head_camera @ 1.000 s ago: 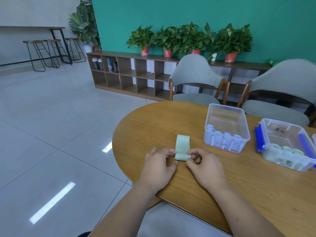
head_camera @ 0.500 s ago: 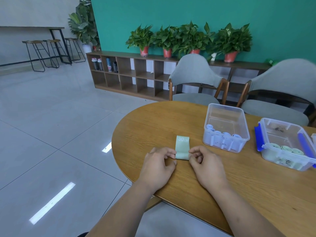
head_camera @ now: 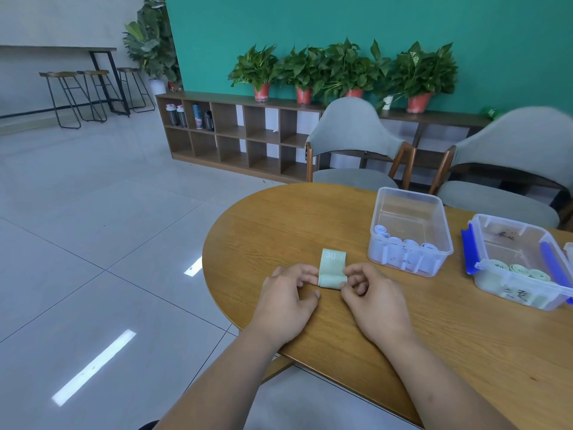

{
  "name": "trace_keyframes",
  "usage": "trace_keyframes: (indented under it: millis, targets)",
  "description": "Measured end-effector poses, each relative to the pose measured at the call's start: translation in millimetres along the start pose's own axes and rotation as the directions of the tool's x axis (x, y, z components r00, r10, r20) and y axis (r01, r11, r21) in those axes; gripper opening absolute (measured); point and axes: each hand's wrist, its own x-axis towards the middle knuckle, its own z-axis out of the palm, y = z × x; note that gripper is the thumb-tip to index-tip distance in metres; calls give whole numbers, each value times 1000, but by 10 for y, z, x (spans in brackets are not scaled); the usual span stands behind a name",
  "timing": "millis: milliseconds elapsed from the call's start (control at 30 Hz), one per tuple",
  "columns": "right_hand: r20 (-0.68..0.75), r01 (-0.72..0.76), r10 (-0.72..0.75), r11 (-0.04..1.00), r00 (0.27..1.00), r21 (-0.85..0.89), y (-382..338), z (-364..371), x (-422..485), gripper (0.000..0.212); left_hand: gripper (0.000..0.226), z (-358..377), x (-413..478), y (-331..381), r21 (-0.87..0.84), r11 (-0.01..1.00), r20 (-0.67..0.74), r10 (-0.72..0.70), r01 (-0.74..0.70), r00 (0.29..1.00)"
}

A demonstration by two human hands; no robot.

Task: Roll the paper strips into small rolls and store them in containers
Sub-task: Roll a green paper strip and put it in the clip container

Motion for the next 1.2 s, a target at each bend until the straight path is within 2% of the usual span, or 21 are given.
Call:
trace_keyframes:
  millis: [200,367,700,900,1000,1200]
  targets:
    - [1,5,-5,1000,1000,-31,19,29,16,14,40,3,3,20,83,996,42,38,-42,998]
    - [-2,40,-40,997,999,-63,44,47,13,26,50,-5,12,10,124,991,71,46,-54,996]
    - [-1,13,-13,1000,1000,11,20,8,2,24,36,8,3,-11,37,999,29,15,-16,999]
    - [-6,18,-19,1000,1000,-16,32,31,22,15,47,9,11,7,120,990,43,66,-71,997]
    - [-3,29,-29,999,1000,-28,46,45,22,22,53,5,11,0,132,988,69,73,-81,995]
    - [-4,37,-37,999,999,7,39,18,5,25,51,-1,3,-2,34,999,37,33,-34,999]
